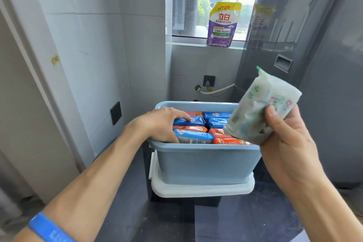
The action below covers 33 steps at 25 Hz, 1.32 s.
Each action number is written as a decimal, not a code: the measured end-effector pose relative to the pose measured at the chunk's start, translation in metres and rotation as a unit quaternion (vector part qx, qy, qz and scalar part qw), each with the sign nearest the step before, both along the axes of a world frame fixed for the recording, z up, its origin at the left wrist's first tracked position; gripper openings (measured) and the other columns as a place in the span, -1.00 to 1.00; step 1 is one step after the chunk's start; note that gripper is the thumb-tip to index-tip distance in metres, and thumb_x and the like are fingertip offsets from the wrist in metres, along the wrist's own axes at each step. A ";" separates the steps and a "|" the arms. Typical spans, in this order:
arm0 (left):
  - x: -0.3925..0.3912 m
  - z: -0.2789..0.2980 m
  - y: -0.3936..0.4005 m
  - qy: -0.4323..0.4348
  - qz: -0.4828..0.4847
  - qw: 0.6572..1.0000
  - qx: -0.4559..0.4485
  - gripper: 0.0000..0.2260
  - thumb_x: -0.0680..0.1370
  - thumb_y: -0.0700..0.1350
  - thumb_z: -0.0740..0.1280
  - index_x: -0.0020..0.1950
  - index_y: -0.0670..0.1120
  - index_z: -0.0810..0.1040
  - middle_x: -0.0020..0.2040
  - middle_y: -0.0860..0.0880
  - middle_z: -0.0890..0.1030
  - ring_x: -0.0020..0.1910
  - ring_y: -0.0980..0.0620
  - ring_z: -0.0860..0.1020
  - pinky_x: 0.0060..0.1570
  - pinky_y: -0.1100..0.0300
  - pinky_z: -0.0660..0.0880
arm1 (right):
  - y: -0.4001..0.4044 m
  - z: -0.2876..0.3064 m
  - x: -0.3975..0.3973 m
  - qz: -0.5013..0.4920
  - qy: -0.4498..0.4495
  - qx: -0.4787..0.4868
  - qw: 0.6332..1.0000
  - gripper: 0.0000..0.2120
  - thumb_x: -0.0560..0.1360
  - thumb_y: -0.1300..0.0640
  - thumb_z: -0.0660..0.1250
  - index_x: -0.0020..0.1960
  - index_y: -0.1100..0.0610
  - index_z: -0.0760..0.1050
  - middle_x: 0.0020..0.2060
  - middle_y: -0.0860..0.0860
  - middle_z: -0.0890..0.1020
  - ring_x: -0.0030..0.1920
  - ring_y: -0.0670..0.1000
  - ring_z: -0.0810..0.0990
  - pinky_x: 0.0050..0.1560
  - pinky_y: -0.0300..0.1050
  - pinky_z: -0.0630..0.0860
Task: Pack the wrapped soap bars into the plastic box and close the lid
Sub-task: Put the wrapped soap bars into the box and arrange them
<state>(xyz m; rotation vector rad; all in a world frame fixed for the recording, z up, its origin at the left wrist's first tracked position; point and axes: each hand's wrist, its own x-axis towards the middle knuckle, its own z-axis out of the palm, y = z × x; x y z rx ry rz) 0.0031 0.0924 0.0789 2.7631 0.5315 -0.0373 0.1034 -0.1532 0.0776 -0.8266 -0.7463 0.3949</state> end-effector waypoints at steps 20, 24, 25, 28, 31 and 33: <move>-0.019 0.002 0.032 -0.074 -0.090 0.977 -0.180 -0.57 0.38 -0.17 0.52 0.15 0.23 0.64 0.28 0.03 0.60 0.27 -0.06 0.54 0.29 -0.05 0.46 | 0.070 -0.010 -0.033 -0.094 -0.618 -0.417 0.660 -0.70 0.65 -0.02 0.17 0.34 -0.01 0.47 0.21 -0.03 0.48 0.13 0.09 0.51 0.15 -0.01 0.41; -0.016 -0.004 0.033 -0.069 -0.086 0.969 -0.223 -0.63 0.46 -0.21 0.46 0.15 0.20 0.65 0.32 0.02 0.57 0.28 -0.01 0.54 0.33 -0.02 0.44 | 0.060 -0.035 -0.058 -0.242 -0.567 -0.346 0.707 -0.69 0.49 -0.10 0.34 0.14 0.03 0.64 0.11 -0.12 0.66 0.11 0.06 0.57 0.17 0.07 0.49; -0.015 -0.004 0.033 -0.075 -0.083 0.964 -0.241 -0.67 0.50 -0.20 0.45 0.17 0.15 0.66 0.31 0.01 0.58 0.27 0.00 0.55 0.34 0.00 0.43 | 0.061 -0.033 -0.058 -0.232 -0.575 -0.368 0.693 -0.64 0.47 -0.16 0.31 0.14 0.00 0.64 0.11 -0.15 0.65 0.09 0.06 0.55 0.18 0.08 0.48; -0.015 -0.001 0.027 -0.092 -0.068 0.962 -0.248 -0.76 0.53 -0.06 0.46 0.19 0.10 0.66 0.27 0.00 0.60 0.25 0.02 0.56 0.34 0.02 0.44 | 0.066 -0.018 -0.055 -0.151 -0.580 -0.425 0.679 -0.61 0.47 -0.18 0.30 0.23 -0.06 0.61 0.19 -0.18 0.59 0.09 0.03 0.48 0.21 0.08 0.44; -0.016 -0.002 0.025 -0.100 -0.071 0.970 -0.210 -0.74 0.52 -0.06 0.47 0.21 0.08 0.65 0.26 -0.01 0.61 0.23 0.01 0.57 0.32 0.03 0.45 | 0.063 -0.014 -0.051 -0.110 -0.571 -0.439 0.685 -0.58 0.48 -0.13 0.33 0.33 -0.11 0.54 0.25 -0.22 0.54 0.14 -0.01 0.43 0.25 0.04 0.39; -0.015 -0.003 0.025 -0.097 -0.074 0.972 -0.203 -0.75 0.51 -0.06 0.48 0.19 0.09 0.65 0.28 0.01 0.60 0.25 0.03 0.56 0.34 0.05 0.44 | 0.064 -0.011 -0.049 -0.094 -0.558 -0.445 0.695 -0.58 0.47 -0.08 0.34 0.33 -0.11 0.54 0.27 -0.21 0.54 0.18 0.01 0.45 0.25 0.06 0.39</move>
